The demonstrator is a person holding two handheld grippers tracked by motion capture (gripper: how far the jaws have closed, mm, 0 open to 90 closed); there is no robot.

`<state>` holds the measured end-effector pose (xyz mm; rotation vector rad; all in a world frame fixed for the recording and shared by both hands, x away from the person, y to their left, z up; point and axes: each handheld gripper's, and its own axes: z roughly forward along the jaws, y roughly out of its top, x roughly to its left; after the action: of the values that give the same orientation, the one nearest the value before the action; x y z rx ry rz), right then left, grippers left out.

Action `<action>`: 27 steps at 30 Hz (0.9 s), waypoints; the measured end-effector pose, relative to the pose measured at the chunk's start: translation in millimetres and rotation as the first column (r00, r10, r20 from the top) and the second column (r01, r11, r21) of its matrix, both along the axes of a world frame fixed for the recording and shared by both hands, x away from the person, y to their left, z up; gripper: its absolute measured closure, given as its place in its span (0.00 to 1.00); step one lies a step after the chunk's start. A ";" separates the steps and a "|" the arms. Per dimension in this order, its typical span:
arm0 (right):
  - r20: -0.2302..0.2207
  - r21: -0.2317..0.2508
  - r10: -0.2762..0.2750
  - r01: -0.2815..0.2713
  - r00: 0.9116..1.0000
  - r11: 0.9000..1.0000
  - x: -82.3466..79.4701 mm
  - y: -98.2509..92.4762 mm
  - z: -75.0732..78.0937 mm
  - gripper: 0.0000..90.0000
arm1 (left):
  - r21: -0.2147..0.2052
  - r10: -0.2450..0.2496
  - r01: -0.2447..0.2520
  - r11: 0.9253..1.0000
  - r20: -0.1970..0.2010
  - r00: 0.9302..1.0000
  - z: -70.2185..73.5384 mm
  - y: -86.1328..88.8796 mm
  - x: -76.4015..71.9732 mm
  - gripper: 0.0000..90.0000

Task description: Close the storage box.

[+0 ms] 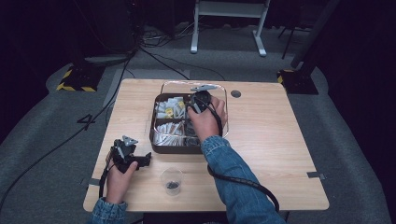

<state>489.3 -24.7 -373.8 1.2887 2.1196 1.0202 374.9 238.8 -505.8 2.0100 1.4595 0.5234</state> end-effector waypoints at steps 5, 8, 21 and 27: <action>-0.008 0.011 -0.004 0.004 1.000 1.000 0.0 9.7 -9.9 0.66 | 0.005 -0.001 0.001 1.000 -0.001 1.000 0.2 0.2 0.0 0.00; -0.015 0.012 -0.009 0.009 1.000 1.000 1.2 14.2 -14.9 0.66 | 0.005 -0.002 0.002 1.000 -0.001 1.000 0.2 0.2 0.0 0.00; -0.022 0.005 -0.012 0.012 1.000 1.000 7.1 23.8 -30.9 0.66 | 0.001 -0.001 0.001 1.000 -0.003 1.000 0.2 0.1 -0.1 0.00; -0.031 -0.005 -0.002 0.002 1.000 1.000 8.3 27.8 -39.5 0.66 | 0.000 -0.001 0.001 1.000 -0.003 1.000 0.2 0.1 -0.1 0.00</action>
<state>497.6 3.2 -413.3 1.3127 2.1421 0.9998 374.8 238.9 -505.6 2.0128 1.4598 0.5205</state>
